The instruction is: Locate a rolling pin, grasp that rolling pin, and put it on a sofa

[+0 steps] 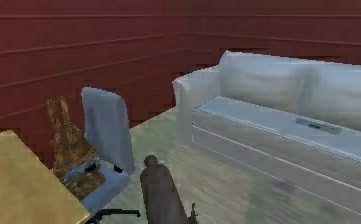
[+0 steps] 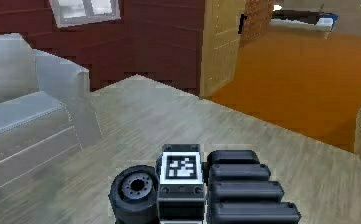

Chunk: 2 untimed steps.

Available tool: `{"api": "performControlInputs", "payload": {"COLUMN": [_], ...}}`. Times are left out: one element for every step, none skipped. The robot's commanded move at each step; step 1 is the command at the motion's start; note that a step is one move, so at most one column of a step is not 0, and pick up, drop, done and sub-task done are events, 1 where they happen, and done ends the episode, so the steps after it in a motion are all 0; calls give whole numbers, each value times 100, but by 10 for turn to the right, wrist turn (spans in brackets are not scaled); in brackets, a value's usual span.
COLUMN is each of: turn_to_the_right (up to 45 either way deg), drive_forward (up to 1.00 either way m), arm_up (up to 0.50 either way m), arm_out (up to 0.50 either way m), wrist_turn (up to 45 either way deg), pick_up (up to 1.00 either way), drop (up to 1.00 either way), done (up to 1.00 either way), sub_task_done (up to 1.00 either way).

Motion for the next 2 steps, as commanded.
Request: {"api": "performControlInputs", "payload": {"turn_to_the_right": [450,450], "drive_forward": [0,0], "arm_up": [0,0], "arm_out": [0,0], "wrist_turn": [0,0], "pick_up": [0,0], "drop": [0,0], "done": [0,0], "sub_task_done": [0,0]}}
